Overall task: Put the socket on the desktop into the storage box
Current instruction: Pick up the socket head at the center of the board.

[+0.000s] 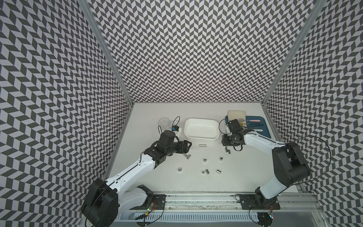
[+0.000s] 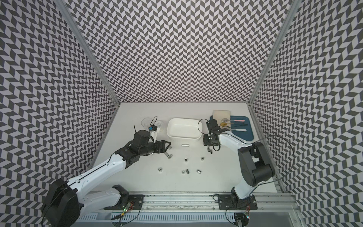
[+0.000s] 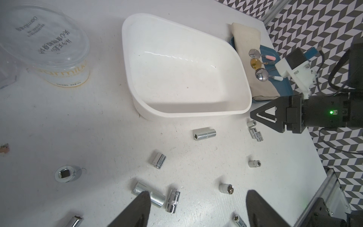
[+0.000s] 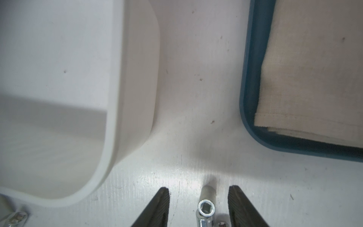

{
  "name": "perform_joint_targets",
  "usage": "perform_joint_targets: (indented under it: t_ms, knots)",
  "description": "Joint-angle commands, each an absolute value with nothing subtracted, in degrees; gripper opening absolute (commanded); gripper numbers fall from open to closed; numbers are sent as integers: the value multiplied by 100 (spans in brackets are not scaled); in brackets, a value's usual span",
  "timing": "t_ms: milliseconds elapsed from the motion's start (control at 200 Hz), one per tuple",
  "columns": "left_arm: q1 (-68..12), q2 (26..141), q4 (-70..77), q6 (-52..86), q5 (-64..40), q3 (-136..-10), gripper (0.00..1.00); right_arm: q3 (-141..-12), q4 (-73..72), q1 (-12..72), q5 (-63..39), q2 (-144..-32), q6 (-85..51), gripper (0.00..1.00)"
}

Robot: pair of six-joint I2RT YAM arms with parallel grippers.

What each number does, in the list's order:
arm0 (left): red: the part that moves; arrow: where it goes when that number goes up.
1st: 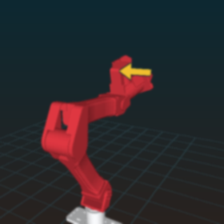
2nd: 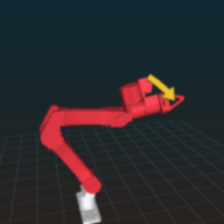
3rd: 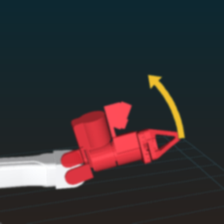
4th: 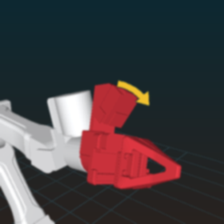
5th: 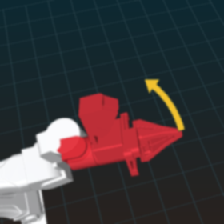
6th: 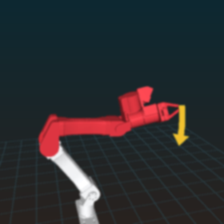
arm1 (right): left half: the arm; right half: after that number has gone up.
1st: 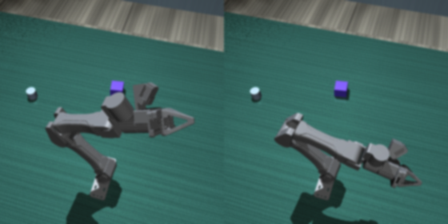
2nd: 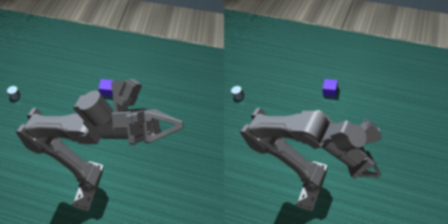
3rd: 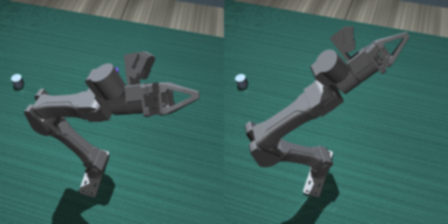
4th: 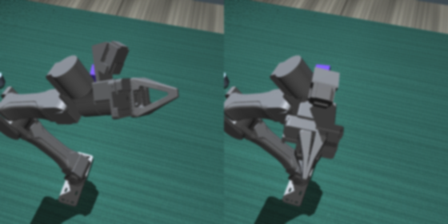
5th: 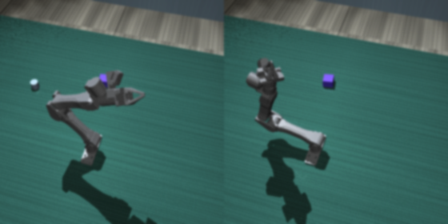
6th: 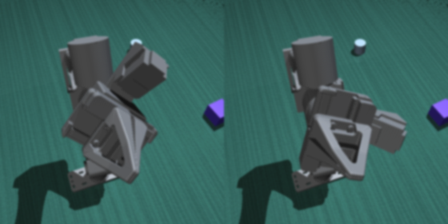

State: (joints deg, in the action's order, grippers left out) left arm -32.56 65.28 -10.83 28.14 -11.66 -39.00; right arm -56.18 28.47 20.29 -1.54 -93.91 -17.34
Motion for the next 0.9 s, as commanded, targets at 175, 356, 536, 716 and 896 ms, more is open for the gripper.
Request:
perform_joint_targets:
  t_ms: [175,356,536,716,896]
  knots:
    - [-3296,6598,-1097,2745,-1184,-3902,80,-5418,2797,2091,-25,-9516,-1683,50]
    - [-3304,6641,-1089,2768,-1187,-3887,80,-5367,2705,2112,-48,-9600,-1726,47]
    - [-3313,6639,-1087,2775,-1176,-3877,79,-5359,2655,2118,-105,-9672,-1727,40]
    - [-3322,6647,-1079,2792,-1158,-3869,80,-5344,2614,2118,-163,-9695,-1731,31]
    - [-3337,6637,-1078,2795,-1140,-3855,79,-5330,2580,2118,-148,-9638,-1745,25]
